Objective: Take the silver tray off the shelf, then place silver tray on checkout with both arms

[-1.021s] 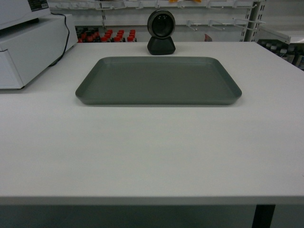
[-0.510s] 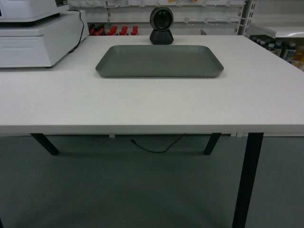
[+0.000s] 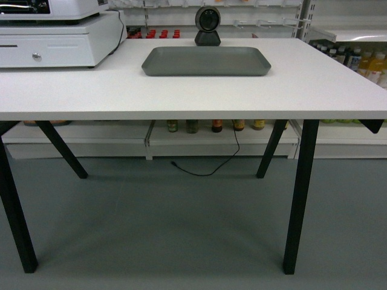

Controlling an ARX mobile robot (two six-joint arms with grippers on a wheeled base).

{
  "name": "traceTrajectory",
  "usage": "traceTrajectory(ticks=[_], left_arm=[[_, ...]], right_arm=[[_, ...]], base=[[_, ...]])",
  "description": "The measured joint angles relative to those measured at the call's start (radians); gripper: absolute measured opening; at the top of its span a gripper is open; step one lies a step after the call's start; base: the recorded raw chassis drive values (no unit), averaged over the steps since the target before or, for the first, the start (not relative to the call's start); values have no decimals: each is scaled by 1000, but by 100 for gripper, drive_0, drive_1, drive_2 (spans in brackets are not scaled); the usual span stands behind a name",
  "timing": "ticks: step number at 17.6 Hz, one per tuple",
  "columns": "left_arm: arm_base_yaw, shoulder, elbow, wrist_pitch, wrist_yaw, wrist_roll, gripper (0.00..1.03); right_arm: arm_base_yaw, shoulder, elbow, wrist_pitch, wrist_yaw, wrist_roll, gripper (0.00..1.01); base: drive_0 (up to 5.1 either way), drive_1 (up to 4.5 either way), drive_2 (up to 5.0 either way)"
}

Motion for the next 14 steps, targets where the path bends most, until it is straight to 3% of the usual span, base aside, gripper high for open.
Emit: traceTrajectory(ticks=[14], left_arm=[[0,0,0,-3,0,1,98]], right_arm=[[0,0,0,-2,0,-1,98]], base=[[0,0,0]])
